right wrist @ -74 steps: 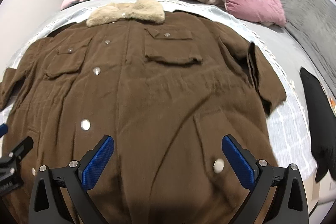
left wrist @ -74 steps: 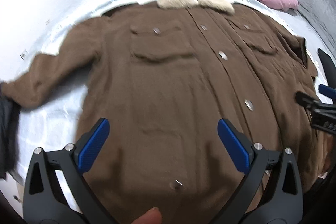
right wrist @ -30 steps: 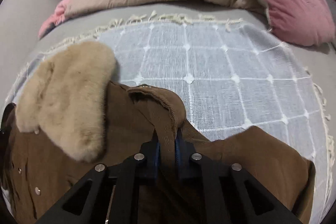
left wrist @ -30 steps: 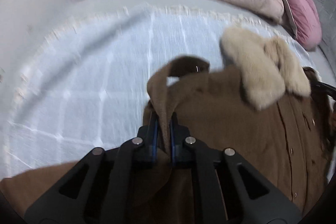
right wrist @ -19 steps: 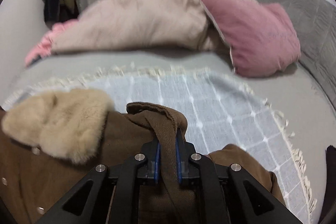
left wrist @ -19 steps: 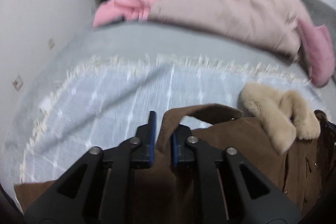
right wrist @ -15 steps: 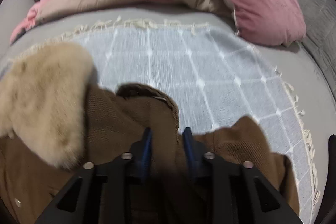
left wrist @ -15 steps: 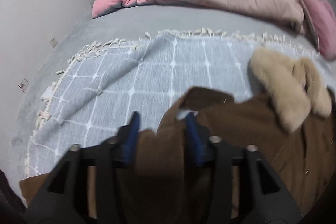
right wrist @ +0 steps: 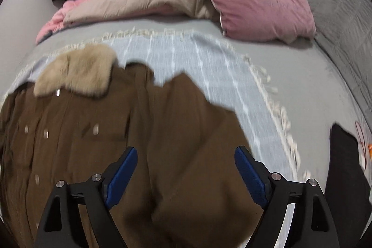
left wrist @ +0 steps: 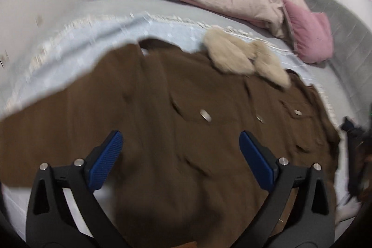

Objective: Fold large clothes

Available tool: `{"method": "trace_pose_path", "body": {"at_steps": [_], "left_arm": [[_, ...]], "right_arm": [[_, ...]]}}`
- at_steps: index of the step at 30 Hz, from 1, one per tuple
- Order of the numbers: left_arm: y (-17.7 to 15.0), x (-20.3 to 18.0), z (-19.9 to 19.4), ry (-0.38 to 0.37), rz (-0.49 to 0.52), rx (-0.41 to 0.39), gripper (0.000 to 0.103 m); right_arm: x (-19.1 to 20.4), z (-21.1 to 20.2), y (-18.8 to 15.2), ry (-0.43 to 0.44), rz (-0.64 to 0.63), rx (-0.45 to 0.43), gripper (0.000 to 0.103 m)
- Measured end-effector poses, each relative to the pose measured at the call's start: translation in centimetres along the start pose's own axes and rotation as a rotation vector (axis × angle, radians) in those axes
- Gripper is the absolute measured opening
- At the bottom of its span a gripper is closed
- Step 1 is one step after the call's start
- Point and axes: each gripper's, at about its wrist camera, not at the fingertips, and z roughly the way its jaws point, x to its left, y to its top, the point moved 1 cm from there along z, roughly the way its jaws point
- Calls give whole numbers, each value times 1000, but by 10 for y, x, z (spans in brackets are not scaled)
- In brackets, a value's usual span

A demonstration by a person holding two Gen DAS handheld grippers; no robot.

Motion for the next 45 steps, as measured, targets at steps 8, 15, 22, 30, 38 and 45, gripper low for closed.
{"method": "trace_pose_path", "body": {"at_steps": [8, 15, 22, 30, 38, 45], "left_arm": [[-49, -37, 8, -67, 40, 76, 100], [-60, -57, 3, -48, 150, 36, 100], [-72, -57, 10, -49, 153, 54, 100], [-74, -40, -4, 8, 149, 33, 100], [-65, 35, -39, 172, 23, -15, 100], [-76, 134, -63, 283, -291, -18, 100]], "right_arm": [[-35, 36, -49, 67, 143, 61, 22], [-135, -54, -24, -277, 213, -95, 10], [-236, -97, 4, -637, 285, -156, 9], [-254, -17, 30, -859, 159, 3, 13], [-230, -30, 20, -885, 144, -88, 70], [-136, -67, -9, -478, 77, -112, 73]]}}
